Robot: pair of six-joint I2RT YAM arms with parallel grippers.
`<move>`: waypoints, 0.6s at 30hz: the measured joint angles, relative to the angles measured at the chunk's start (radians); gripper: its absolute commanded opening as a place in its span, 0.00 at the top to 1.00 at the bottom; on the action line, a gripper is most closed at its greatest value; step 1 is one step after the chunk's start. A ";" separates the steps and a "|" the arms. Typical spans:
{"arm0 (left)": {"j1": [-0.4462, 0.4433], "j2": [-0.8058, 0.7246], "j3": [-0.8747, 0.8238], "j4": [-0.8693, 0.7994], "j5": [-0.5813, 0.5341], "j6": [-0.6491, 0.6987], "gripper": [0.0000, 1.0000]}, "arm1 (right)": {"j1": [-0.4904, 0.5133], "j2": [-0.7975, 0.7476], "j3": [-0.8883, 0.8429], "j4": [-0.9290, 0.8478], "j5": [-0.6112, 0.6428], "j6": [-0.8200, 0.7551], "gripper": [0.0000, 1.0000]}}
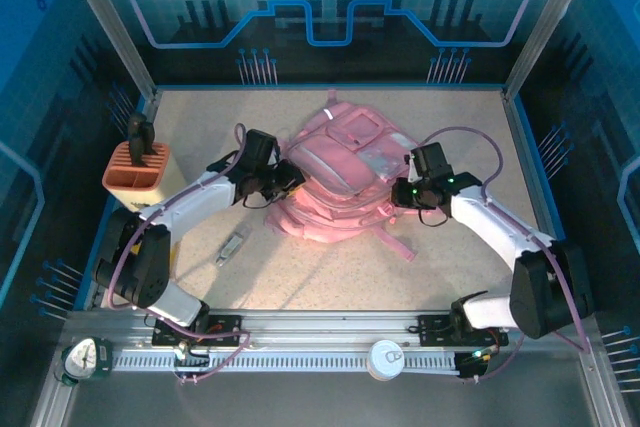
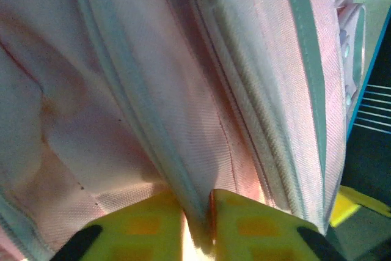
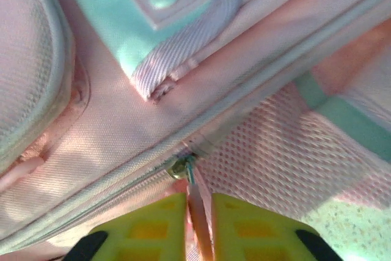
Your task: Pack the student bag
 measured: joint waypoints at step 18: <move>-0.255 -0.159 0.000 -0.085 -0.314 0.000 0.21 | -0.016 0.161 0.183 -0.011 -0.257 0.094 0.45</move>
